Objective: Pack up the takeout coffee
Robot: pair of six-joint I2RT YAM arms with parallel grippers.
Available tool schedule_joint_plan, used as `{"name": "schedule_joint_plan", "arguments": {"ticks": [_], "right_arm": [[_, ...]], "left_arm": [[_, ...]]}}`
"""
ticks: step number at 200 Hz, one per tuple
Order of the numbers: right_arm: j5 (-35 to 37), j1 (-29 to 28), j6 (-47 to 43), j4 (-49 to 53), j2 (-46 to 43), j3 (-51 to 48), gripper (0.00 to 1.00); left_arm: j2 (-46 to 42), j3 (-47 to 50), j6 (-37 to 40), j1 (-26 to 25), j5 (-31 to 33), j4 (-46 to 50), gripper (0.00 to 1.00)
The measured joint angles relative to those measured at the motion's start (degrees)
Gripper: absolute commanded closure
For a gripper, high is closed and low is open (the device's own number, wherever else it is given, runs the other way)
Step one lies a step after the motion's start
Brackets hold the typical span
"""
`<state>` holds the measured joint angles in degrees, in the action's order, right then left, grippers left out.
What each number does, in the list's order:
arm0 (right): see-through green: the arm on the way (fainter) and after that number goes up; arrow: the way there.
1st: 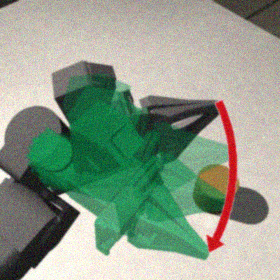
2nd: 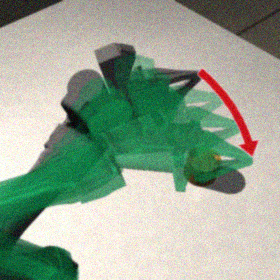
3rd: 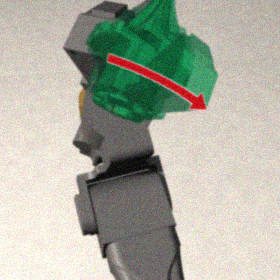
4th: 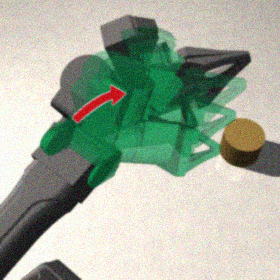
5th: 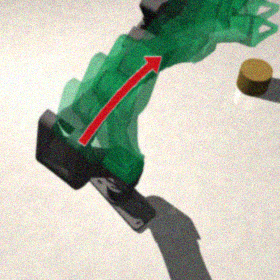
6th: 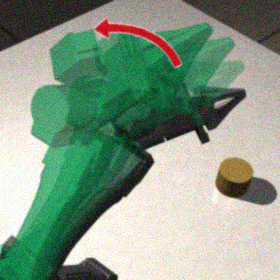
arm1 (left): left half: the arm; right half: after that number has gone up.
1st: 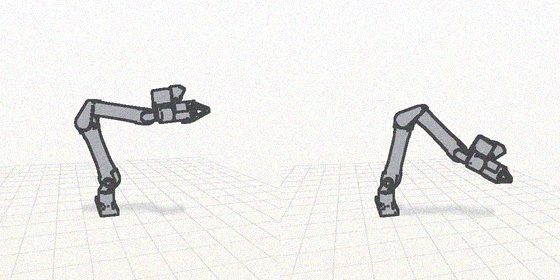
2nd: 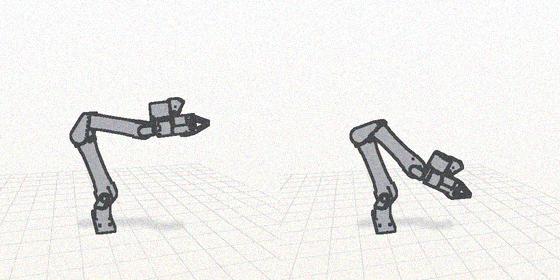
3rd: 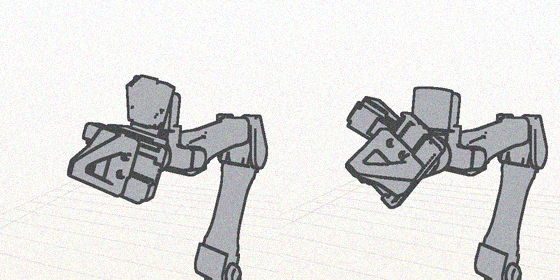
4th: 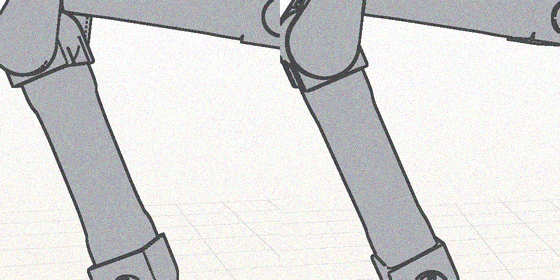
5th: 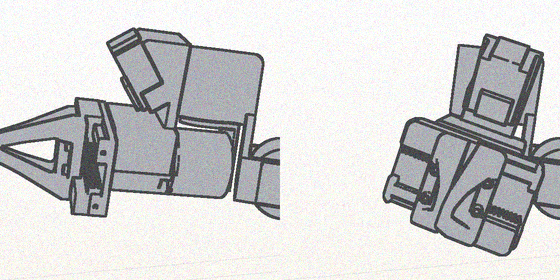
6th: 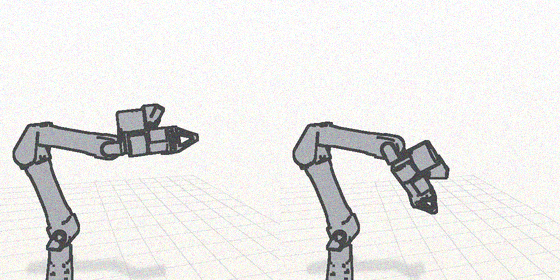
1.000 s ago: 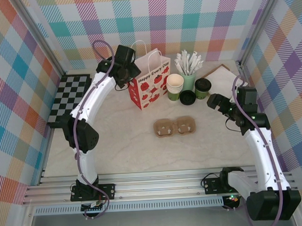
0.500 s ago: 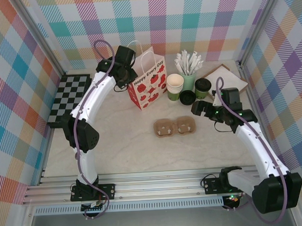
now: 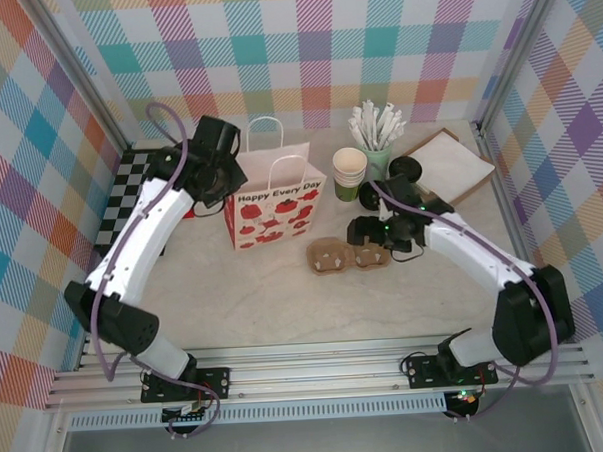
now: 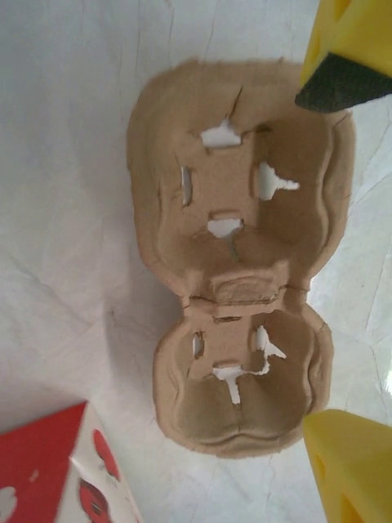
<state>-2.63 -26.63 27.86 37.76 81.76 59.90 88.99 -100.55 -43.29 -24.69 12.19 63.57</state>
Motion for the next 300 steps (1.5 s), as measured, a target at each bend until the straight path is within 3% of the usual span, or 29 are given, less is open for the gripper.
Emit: {"name": "schedule_joint_plan", "arguments": {"ticks": [29, 60, 85, 107, 127, 206, 300], "right_arm": [[2.2, -4.5, 1.9, 0.1, 6.4, 3.0, 0.24], [1.8, -5.6, 2.6, 0.0, 10.3, 3.0, 0.27], [1.8, -5.8, 2.2, -0.3, 11.6, 3.0, 0.27], [2.1, -6.1, 1.2, -0.9, 13.1, 3.0, 0.28], [2.3, -6.7, 0.2, -1.5, 14.7, 3.0, 0.30], [12.8, -10.9, 0.2, -1.1, 19.5, 5.0, 0.38], [15.7, -11.7, 1.7, 0.9, 23.6, 8.6, 0.52]], "left_arm": [[-6.9, 9.6, -2.4, -0.1, -2.7, -1.2, 0.93], [-10.7, 15.3, -5.5, -0.4, -3.6, -1.8, 0.70], [-11.5, 15.6, -4.9, -0.3, -3.6, -2.3, 0.63], [-12.3, 15.6, -2.1, -0.3, -3.7, -2.9, 0.24], [-14.1, 15.6, -0.4, 0.0, -3.3, -4.2, 0.01], [-23.1, 21.0, 1.1, 1.7, 1.6, -10.1, 0.00], [-22.9, 23.6, 3.2, 2.1, 0.8, -13.2, 0.00]]}}
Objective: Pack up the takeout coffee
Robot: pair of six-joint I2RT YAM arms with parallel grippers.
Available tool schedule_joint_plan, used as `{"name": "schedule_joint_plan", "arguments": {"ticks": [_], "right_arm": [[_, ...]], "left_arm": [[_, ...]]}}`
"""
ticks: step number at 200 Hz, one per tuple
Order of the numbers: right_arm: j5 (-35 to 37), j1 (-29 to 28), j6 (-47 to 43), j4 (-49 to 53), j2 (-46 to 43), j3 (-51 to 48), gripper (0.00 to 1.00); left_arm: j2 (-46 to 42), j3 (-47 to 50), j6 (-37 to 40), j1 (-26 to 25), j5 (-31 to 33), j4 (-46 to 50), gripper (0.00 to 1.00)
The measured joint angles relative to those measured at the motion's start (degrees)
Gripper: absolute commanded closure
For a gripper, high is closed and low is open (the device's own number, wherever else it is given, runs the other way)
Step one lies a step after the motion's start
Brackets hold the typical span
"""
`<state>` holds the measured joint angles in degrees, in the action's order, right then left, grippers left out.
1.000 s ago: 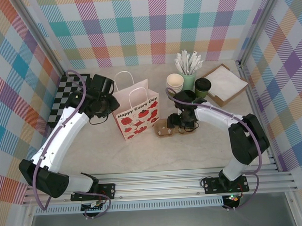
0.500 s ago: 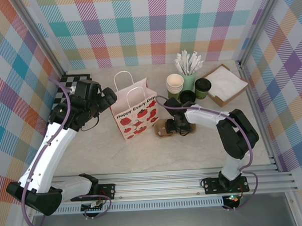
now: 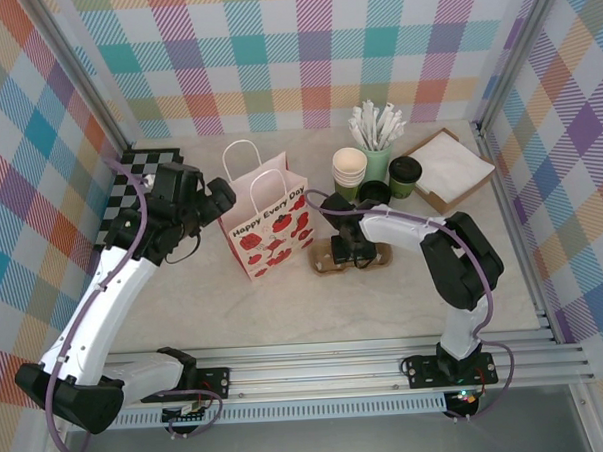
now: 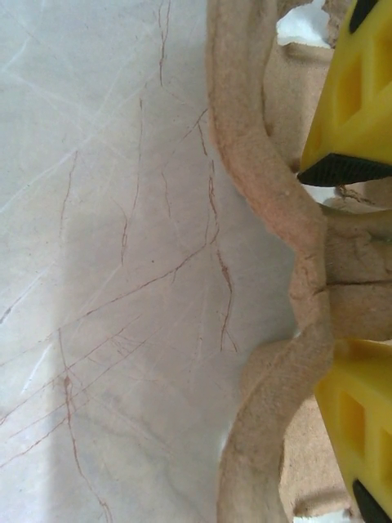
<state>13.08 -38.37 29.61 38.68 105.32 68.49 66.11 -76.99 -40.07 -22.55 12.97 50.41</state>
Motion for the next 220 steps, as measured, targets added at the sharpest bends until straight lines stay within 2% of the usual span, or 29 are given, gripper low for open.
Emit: {"name": "schedule_joint_plan", "arguments": {"ticks": [61, 112, 141, 152, 166, 178, 198, 220], "right_arm": [[0.6, -0.1, -0.1, 0.0, -0.3, -0.1, 0.68], [1.5, -0.3, -1.9, 1.0, -6.2, -3.1, 0.77], [1.2, 0.5, -2.8, 2.0, -10.0, -5.1, 0.88], [0.9, 1.1, -3.2, 2.3, -11.9, -5.9, 0.93], [0.6, 2.3, -3.4, 2.9, -14.4, -6.7, 0.97], [0.3, 3.9, -3.6, 3.5, -17.2, -7.4, 0.98], [-0.5, 7.7, -4.5, 4.5, -22.7, -8.5, 0.98], [-2.6, 13.6, -6.2, 5.8, -29.2, -8.8, 0.98]], "left_arm": [[0.0, -0.9, 4.3, 2.8, -0.2, -1.0, 0.00], [2.7, -3.7, 19.1, 4.5, -6.6, -5.4, 0.00], [9.2, -9.0, 25.9, 4.8, -9.7, -6.7, 0.04], [11.9, -10.6, 27.5, 4.9, -10.6, -7.4, 0.14], [15.1, -12.7, 29.3, 4.9, -12.2, -7.4, 0.41], [17.9, -15.0, 30.5, 4.9, -14.5, -7.2, 0.57], [20.3, -17.3, 31.3, 4.9, -18.5, -7.3, 0.76], [20.4, -17.6, 31.0, 3.9, -21.2, -6.8, 0.89]]}}
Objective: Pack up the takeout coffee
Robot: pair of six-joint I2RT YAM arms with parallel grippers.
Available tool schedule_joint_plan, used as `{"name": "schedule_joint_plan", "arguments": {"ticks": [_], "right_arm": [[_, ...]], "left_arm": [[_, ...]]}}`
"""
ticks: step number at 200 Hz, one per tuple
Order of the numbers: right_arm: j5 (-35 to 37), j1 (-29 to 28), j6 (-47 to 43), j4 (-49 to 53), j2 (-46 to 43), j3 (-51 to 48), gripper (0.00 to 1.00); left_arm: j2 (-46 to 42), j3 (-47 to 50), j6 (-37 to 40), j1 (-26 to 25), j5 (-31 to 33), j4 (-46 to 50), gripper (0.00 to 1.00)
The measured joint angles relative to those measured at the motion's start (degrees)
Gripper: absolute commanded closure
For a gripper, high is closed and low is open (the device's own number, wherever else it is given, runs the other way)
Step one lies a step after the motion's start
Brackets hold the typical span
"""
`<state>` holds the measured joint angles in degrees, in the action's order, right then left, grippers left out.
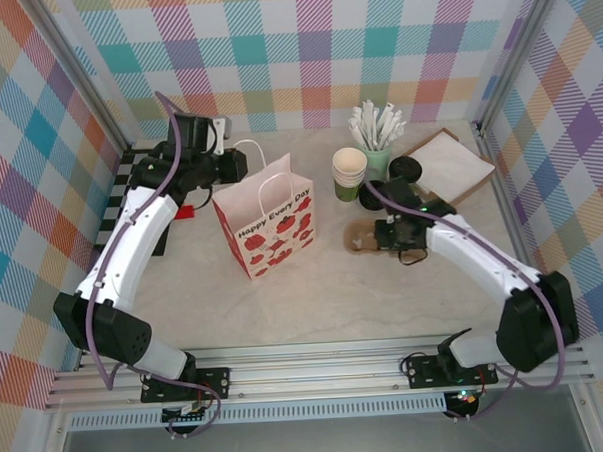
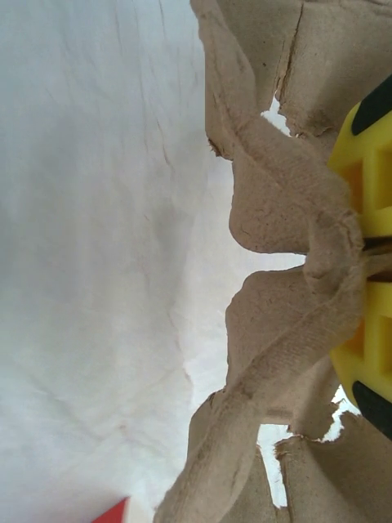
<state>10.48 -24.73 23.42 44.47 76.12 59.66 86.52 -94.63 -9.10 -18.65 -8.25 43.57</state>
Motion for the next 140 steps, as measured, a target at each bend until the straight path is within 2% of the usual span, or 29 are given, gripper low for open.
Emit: {"name": "schedule_joint_plan", "arguments": {"ticks": [33, 66, 140], "right_arm": [[-3.4, 6.7, -2.6, 3.6, -6.7, 2.0, 0.98], [-6.1, 8.3, -4.4, 6.6, -9.2, 6.5, 0.97], [-9.2, 11.6, -4.2, 10.3, -8.3, 18.9, 0.96]], "left_arm": [[-0.2, -1.3, -1.8, -3.1, -3.8, 2.0, 1.00], [-1.2, -1.3, -2.2, -6.4, -8.7, 3.2, 1.00], [-3.8, 1.4, -0.8, -8.7, -19.8, -0.4, 1.00]]}}
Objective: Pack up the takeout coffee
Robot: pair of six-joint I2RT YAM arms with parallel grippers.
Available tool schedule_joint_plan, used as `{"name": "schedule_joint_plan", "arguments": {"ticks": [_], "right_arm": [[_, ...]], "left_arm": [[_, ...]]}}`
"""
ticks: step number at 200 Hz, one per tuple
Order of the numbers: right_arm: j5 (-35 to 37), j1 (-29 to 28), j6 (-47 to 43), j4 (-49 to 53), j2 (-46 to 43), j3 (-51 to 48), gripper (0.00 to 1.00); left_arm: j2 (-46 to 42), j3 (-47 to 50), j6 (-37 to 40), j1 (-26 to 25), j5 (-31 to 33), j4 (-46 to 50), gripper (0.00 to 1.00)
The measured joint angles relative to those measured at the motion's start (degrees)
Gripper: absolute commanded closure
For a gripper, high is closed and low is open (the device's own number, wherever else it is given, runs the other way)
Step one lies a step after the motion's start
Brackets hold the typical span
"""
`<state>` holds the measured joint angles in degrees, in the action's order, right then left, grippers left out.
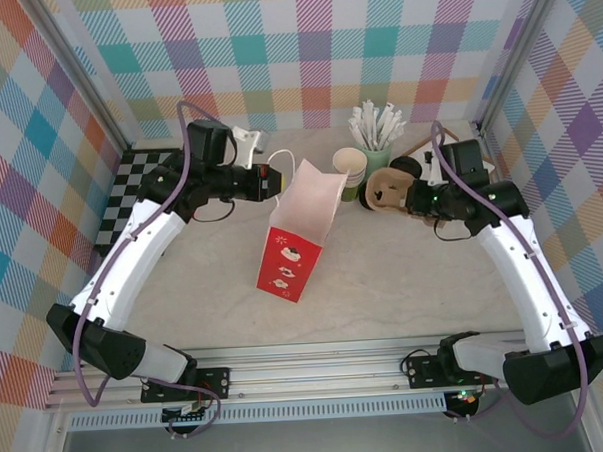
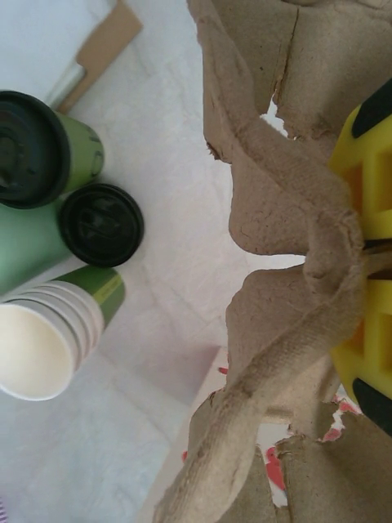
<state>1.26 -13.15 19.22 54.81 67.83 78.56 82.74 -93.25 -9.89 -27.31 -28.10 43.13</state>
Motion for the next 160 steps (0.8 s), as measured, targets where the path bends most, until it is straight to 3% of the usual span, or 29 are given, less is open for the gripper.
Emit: {"name": "schedule_joint_plan", "arguments": {"ticks": [46, 72, 119, 160], "right_arm": [[-0.5, 2.0, -0.5, 1.8, 2.3, 6.7, 0.94], [-5.5, 2.0, -2.2, 2.2, 4.9, 12.4, 0.94], [-27.5, 1.4, -4.9, 0.6, 15.3, 24.7, 0.95], [-45.6, -4.5, -7.1, 1.0, 28.2, 38.2, 0.97]], "left_arm": [[-0.1, 2.4, 3.7, 0.0, -4.5, -1.5, 1.00], [-0.7, 3.5, 5.4, 0.3, -5.1, -1.4, 1.00], [-1.6, 4.4, 6.8, 1.7, -5.4, -1.5, 1.00], [-1.6, 4.5, 6.8, 2.6, -5.4, -1.5, 1.00]]}}
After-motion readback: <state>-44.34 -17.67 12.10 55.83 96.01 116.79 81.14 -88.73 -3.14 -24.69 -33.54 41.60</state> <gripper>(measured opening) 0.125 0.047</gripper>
